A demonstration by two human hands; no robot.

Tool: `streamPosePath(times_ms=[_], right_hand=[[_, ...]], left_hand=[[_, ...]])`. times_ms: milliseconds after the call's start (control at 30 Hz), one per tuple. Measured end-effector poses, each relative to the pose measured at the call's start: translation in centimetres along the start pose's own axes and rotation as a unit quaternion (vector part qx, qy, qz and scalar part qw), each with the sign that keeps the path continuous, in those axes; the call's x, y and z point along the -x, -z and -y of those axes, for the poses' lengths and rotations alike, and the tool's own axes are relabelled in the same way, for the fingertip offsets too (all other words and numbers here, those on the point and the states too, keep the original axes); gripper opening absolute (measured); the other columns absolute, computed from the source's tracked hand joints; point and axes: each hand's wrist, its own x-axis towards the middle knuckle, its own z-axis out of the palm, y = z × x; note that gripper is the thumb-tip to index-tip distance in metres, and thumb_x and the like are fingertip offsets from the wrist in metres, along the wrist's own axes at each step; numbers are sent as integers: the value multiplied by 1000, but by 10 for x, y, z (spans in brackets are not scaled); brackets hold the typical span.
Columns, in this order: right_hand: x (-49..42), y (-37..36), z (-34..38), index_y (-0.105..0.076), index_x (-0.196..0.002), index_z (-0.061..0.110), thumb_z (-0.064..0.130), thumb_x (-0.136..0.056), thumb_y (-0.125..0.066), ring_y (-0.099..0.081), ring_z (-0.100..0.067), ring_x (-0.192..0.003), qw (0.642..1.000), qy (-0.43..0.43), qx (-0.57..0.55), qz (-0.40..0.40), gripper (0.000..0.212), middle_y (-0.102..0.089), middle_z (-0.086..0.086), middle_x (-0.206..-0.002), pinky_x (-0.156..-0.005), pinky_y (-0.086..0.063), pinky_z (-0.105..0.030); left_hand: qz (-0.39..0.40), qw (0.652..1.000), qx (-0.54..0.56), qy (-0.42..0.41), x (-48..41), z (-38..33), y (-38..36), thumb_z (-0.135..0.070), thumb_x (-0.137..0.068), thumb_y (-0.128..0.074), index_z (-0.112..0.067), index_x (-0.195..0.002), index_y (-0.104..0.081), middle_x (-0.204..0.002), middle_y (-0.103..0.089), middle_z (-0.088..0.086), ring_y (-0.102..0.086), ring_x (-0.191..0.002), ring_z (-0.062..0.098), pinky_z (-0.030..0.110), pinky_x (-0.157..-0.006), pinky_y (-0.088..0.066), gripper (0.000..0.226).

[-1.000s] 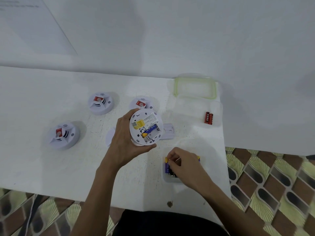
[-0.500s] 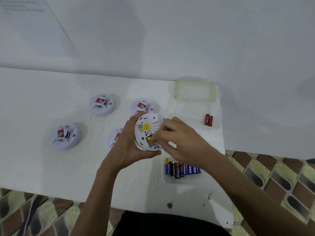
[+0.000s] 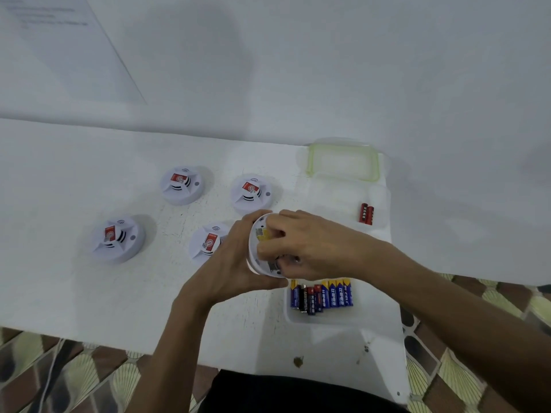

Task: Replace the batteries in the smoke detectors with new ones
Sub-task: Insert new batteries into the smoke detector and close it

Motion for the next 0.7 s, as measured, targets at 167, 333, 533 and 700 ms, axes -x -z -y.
streamPosePath(times_ms=[167, 333, 533, 700], right_hand=[[11, 0, 2, -60, -94, 13, 9, -86, -62, -53, -16, -81, 979, -87, -168, -73, 9, -56, 2, -92, -65, -45, -26], [31, -4, 8, -60, -91, 10, 3, -86, -68, -65, -17, -78, 883, -222, -377, -169, 12, -66, 2, -84, -74, -57, -31], [61, -38, 20, -58, -85, 22, 14, -85, -71, -67, -13, -74, 839, -371, -388, -88, 15, -68, 2, -82, -75, -58, -33], [68, -66, 26, -56, -86, 21, 16, -87, -68, -62, -7, -64, 834, -446, -321, -41, 12, -66, 5, -75, -62, -54, -22]], left_hand=[[-42, 999, -12, -12, 4, 0, 4, -68, -58, -74, -35, -136, -36, -126, -49, -30, -49, -116, -7, 4, -92, -39, 92], [-61, 997, -43, 5, 9, 11, 11, -51, -56, -83, -34, -138, -32, -130, -48, -16, -49, -119, 10, 21, -95, -44, 98], [-77, 996, -31, 32, 12, 17, 18, -53, -54, -84, -39, -137, -29, -134, -45, -14, -48, -122, 9, 40, -98, -48, 100], [-74, 996, -29, 39, 11, 16, 17, -52, -53, -84, -39, -137, -29, -135, -45, -13, -48, -122, 7, 37, -99, -48, 101]])
